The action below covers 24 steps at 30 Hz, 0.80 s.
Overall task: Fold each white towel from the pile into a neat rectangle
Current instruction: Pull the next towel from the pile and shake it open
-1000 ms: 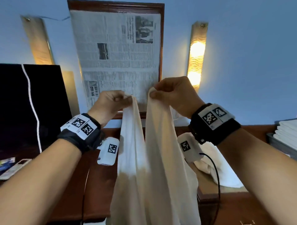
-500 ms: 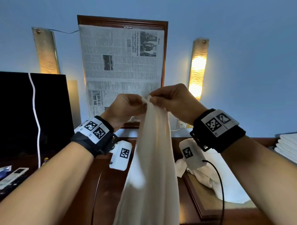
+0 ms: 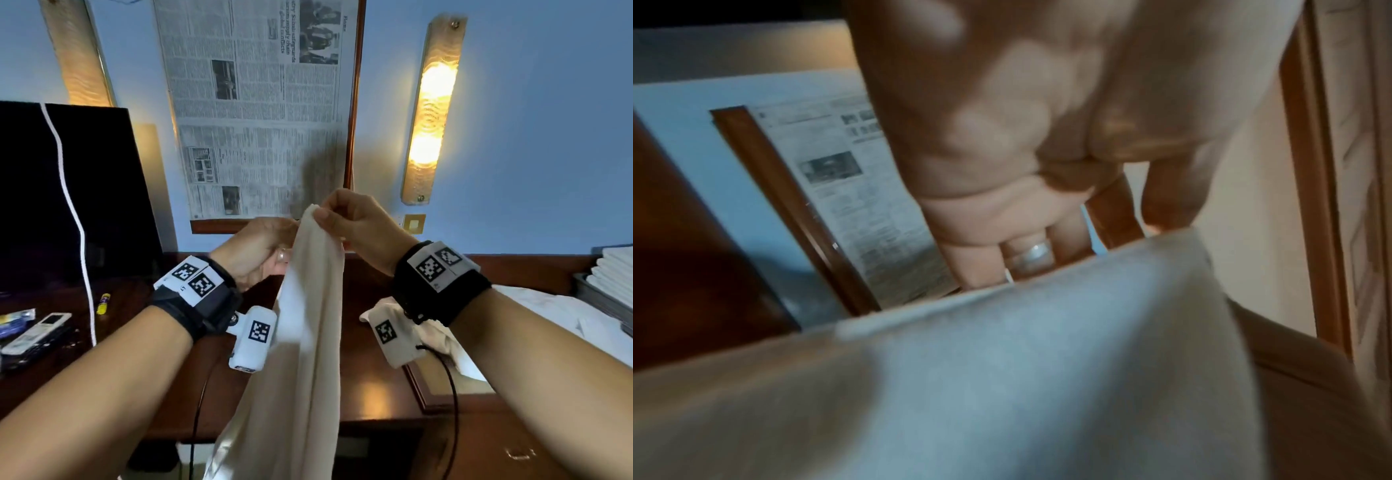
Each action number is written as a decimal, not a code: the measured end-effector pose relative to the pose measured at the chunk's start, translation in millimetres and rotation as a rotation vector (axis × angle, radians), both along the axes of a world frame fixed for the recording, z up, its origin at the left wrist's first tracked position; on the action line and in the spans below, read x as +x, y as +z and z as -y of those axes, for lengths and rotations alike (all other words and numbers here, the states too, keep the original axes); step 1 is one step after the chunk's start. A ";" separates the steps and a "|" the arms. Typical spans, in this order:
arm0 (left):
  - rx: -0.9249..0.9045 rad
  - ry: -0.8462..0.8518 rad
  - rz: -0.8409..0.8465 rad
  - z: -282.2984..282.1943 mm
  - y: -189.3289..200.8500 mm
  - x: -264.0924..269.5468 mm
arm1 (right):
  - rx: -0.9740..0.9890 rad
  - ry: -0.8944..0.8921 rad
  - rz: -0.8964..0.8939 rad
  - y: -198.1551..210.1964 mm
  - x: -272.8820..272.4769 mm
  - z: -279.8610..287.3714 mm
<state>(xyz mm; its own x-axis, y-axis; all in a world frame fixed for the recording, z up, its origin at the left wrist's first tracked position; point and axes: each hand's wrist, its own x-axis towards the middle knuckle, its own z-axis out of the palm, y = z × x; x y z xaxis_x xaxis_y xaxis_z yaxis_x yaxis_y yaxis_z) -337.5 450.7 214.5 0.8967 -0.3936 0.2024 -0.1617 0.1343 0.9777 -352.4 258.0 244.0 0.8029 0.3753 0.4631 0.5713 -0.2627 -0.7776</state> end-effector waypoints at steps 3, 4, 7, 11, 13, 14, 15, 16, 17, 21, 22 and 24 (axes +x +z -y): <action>-0.040 -0.049 -0.154 1.3 -21.0 -9.1 | -0.109 -0.136 0.125 -14.7 9.1 0.8; -0.035 -0.051 -0.156 1.9 -24.9 -9.8 | -0.141 -0.160 0.145 -18.6 12.0 0.3; 0.157 0.058 0.062 3.8 -30.2 -6.2 | -0.209 -0.205 0.193 -27.4 15.6 -2.5; 0.366 0.290 0.407 10.1 -27.8 3.1 | -0.079 -0.208 0.190 -40.8 19.0 1.4; 0.383 0.348 0.478 13.5 -25.5 4.4 | 0.008 -0.168 0.079 -63.1 21.1 9.4; 0.404 0.371 0.512 15.3 -24.3 4.1 | -0.002 -0.153 0.003 -81.0 22.5 14.1; 0.427 0.386 0.548 16.0 -23.8 5.0 | -0.045 -0.150 -0.074 -102.8 23.2 19.2; 0.447 0.397 0.573 16.4 -23.3 5.4 | -0.106 -0.159 -0.134 -126.1 23.4 25.2; 0.467 0.413 0.584 15.8 -22.9 6.6 | -0.173 -0.189 -0.166 -149.2 24.0 32.9; 0.492 0.507 0.588 5.8 -23.7 11.0 | -0.371 -0.383 -0.139 -215.6 28.0 78.6; 0.488 0.539 0.576 1.6 -24.6 13.1 | -0.416 -0.427 -0.154 -227.0 30.2 92.7; 0.463 0.619 0.543 -8.7 -27.3 20.2 | -0.525 -0.487 -0.236 -250.8 36.9 123.2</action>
